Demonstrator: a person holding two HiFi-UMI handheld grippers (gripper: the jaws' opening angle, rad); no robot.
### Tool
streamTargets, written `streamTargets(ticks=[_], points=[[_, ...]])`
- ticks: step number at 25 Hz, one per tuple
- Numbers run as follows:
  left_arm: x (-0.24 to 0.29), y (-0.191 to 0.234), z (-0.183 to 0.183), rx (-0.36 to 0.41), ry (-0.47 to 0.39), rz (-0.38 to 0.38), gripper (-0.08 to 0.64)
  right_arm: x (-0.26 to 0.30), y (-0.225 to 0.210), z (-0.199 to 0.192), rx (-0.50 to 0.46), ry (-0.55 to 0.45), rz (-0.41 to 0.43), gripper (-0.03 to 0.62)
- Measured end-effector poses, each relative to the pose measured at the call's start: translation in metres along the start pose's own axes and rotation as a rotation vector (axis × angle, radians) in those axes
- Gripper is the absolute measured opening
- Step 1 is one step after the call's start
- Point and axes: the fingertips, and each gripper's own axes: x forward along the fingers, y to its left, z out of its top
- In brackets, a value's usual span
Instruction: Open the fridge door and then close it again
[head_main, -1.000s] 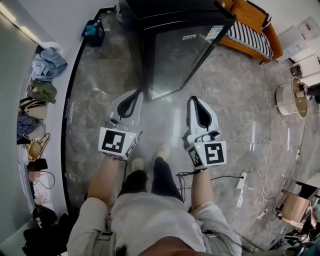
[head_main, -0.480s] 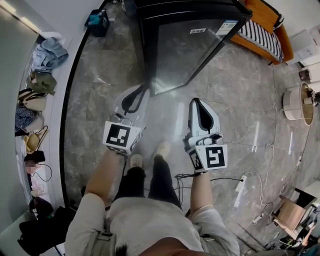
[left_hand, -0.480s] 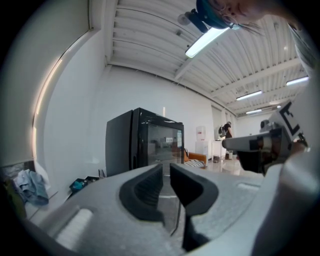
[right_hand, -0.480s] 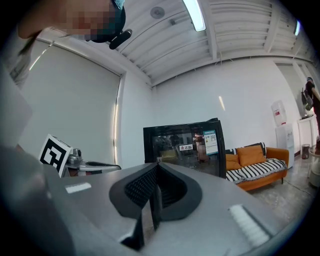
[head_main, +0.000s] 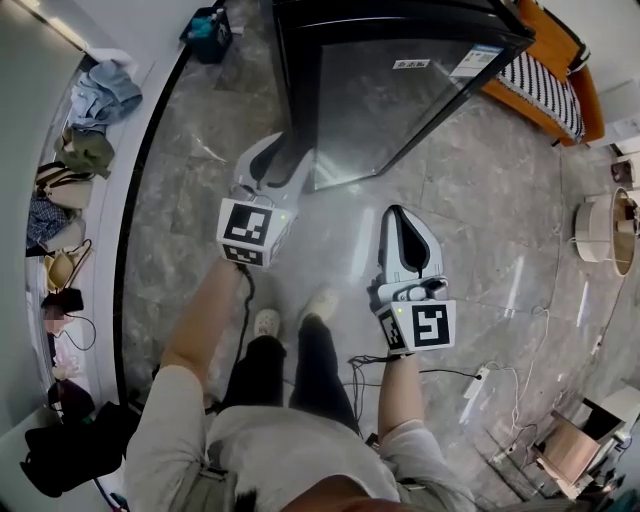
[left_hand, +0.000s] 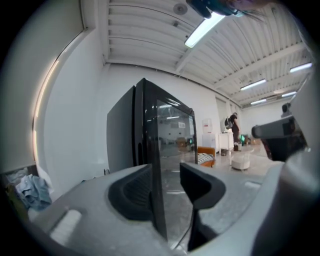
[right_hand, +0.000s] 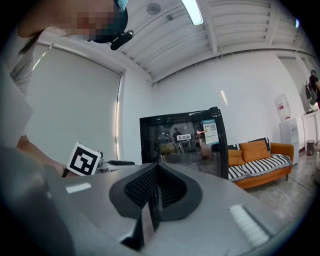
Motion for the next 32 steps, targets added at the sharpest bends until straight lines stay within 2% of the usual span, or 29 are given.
streamTargets(ticks=[5, 12, 17, 21, 32], points=[[0.033, 0.015, -0.008, 0.009, 0.014, 0.032, 0.235, 0.004, -0.01, -0.005, 0.003, 0.006, 0.006, 0.002], [0.064, 0.024, -0.017, 0.013, 0.031, 0.053, 0.239, 0.008, -0.024, -0.013, 0.012, 0.013, -0.003, 0.002], [0.063, 0.031, -0.019, -0.002, 0.006, 0.069, 0.199, 0.009, -0.026, -0.02, 0.019, 0.021, -0.008, 0.002], [0.063, 0.037, -0.018, -0.065, 0.014, 0.078, 0.114, 0.009, -0.027, -0.024, 0.029, 0.023, -0.016, 0.002], [0.062, 0.039, -0.019, -0.076, 0.062, 0.094, 0.097, 0.007, -0.029, -0.027, 0.042, 0.018, -0.036, 0.002]])
